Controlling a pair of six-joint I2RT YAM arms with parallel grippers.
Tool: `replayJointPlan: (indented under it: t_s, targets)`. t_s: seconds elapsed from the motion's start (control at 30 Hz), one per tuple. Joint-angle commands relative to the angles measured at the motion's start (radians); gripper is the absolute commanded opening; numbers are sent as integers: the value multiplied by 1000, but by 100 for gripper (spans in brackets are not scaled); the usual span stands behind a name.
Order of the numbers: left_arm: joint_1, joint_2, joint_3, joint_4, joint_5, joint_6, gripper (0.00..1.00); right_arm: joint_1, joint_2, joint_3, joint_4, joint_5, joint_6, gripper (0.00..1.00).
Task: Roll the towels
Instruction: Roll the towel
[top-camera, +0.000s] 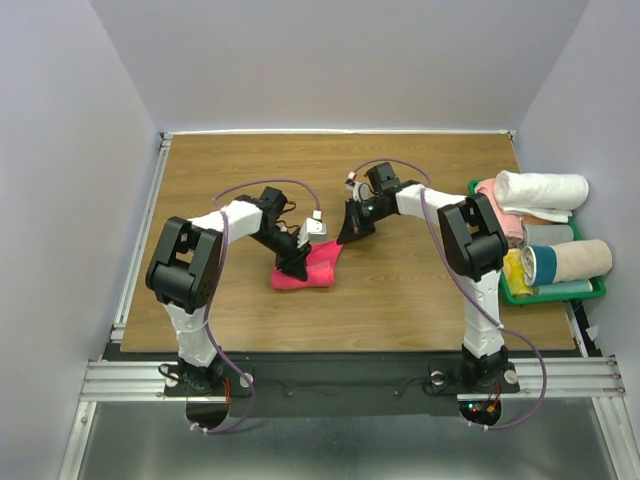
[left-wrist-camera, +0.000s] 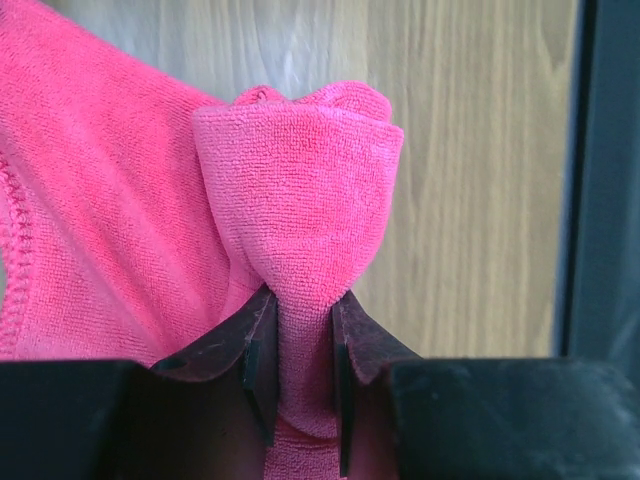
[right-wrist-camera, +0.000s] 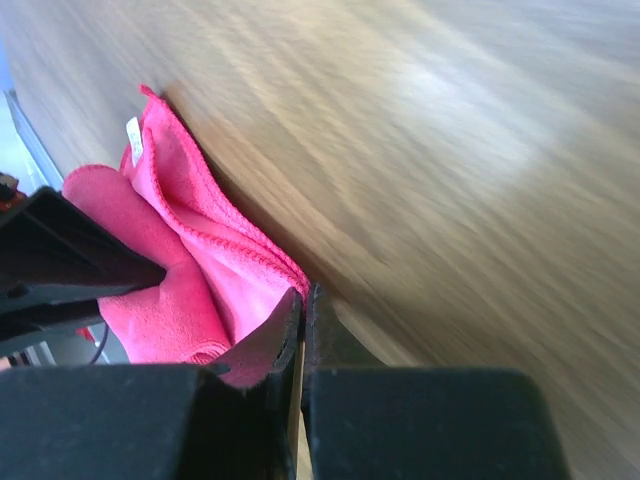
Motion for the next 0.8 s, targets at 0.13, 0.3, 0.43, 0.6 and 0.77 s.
replayJointPlan:
  t_s: [0.13,0.3,0.43,0.6,0.77]
  targets:
    - [-90,16,-20,37,-229,-121,0,-94,-42,30,28,44,-62,1]
    - [-120,33,22,43,-200,-159,0,-82,9,91,26,28,-46,1]
    - [-118,98,69,26,-176,-167,0,-82,41,143,21,21,-40,1]
    - [-104,217,141,-34,-104,-158,0,-83,46,160,14,7,-36,21]
    - [-103,261,158,-38,-96,-195,0,-111,-36,102,9,-1,-43,71]
